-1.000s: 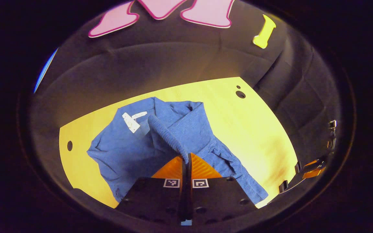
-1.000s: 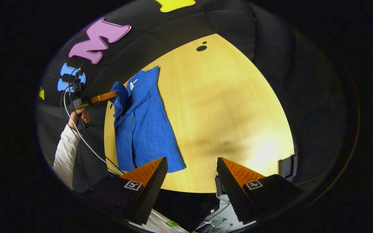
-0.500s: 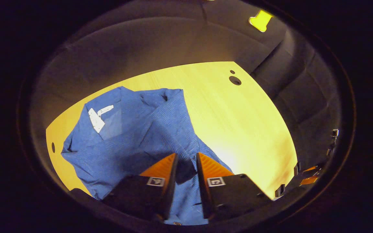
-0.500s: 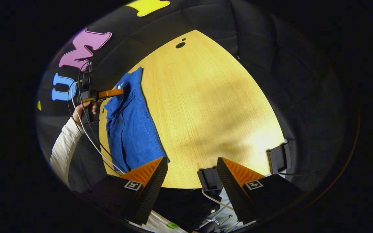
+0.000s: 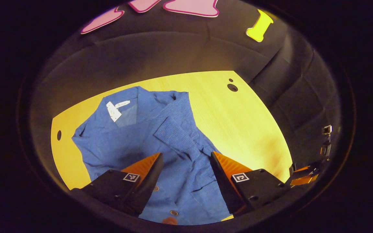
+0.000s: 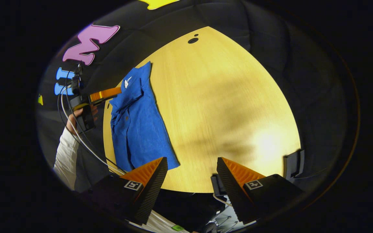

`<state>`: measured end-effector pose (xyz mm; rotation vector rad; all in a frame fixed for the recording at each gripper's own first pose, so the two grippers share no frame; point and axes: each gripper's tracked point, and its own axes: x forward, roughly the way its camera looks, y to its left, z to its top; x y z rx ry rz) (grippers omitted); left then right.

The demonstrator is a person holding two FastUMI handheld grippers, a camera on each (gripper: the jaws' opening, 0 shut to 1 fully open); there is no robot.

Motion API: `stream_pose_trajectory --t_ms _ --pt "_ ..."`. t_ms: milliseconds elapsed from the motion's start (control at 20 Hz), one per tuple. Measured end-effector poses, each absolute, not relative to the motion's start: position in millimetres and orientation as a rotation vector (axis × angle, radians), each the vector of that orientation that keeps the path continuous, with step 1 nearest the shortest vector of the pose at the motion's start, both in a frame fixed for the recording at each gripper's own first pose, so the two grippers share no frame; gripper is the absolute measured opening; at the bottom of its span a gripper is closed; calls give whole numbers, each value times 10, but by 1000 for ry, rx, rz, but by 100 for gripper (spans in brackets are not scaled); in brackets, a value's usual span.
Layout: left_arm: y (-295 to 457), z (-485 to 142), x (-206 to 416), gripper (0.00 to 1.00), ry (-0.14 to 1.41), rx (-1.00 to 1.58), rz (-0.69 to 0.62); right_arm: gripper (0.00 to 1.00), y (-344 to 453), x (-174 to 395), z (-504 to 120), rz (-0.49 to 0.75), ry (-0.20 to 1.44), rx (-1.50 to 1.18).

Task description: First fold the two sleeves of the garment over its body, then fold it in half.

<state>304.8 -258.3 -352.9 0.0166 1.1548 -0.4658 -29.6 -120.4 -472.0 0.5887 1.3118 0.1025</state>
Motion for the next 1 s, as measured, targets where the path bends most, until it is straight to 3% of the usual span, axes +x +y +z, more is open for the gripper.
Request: stream_pose_trajectory --t_ms 300,550,800,900,1000 --pt "-1302 -3768 1655 86 1216 -66 -280 99 -744 -182 -4804 162 1327 451" --pt "-543 -4434 368 86 1429 -209 -85 99 -322 -208 -5051 185 1400 310" --pt "-349 -4760 -110 86 1539 -338 -7 99 -73 -254 -5396 179 1494 197" --pt "-300 -4820 -165 82 1553 -302 4 99 -74 -298 -5498 160 1529 165" --pt "-300 -4851 -186 86 1564 -262 1 99 -80 -326 -5583 140 1554 155"
